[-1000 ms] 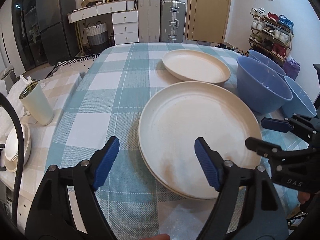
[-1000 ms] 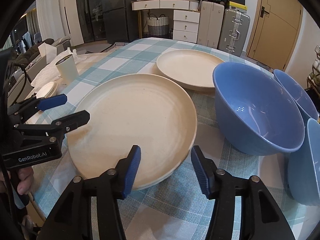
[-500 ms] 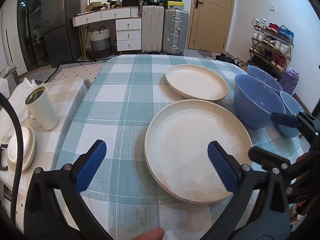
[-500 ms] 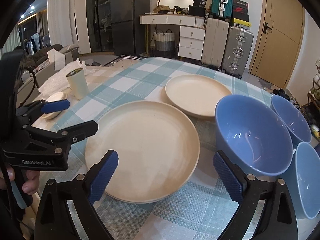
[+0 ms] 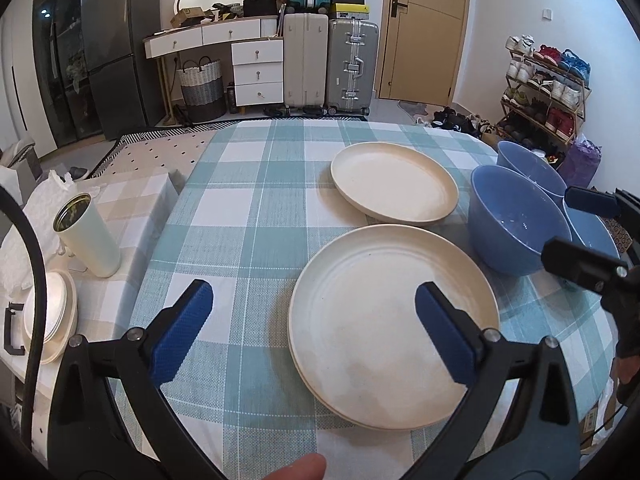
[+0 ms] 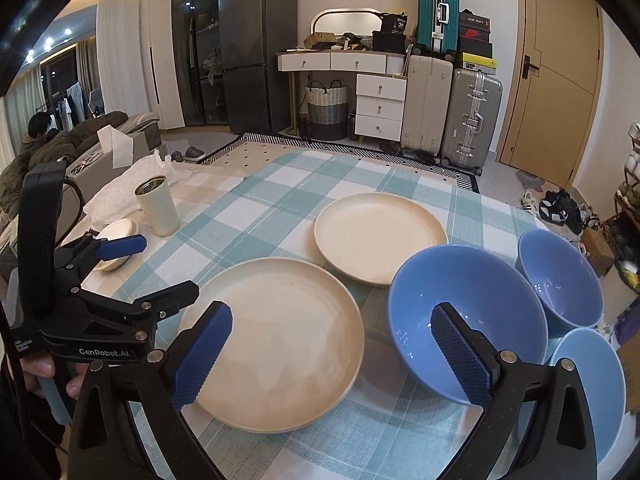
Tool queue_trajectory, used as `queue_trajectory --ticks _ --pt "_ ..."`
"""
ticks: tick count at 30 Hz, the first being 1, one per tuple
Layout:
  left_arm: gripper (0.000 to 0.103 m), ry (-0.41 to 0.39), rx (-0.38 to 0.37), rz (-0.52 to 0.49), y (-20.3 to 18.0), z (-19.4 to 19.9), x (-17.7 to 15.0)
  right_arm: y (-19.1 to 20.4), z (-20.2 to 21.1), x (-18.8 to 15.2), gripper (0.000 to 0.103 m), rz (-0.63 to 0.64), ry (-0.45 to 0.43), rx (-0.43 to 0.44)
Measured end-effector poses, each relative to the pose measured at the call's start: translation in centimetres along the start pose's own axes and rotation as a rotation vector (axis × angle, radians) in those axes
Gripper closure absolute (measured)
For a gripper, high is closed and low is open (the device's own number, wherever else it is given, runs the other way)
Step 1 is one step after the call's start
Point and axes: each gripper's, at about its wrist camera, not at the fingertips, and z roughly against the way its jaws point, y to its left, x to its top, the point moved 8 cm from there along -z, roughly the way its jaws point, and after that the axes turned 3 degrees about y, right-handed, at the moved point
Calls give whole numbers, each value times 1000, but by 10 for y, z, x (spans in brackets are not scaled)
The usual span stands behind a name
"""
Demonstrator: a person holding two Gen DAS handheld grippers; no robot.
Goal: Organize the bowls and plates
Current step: 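Withdraw both grippers up from the plate stack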
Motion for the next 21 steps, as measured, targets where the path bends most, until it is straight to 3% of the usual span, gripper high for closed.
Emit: queue_trajectory --ticks 14,21 --pt "2 8 -40 44 -3 -15 44 -39 0 45 1 -20 7 -3" --pt "2 8 -64 56 -11 -23 69 -59 13 73 1 -23 -36 -11"
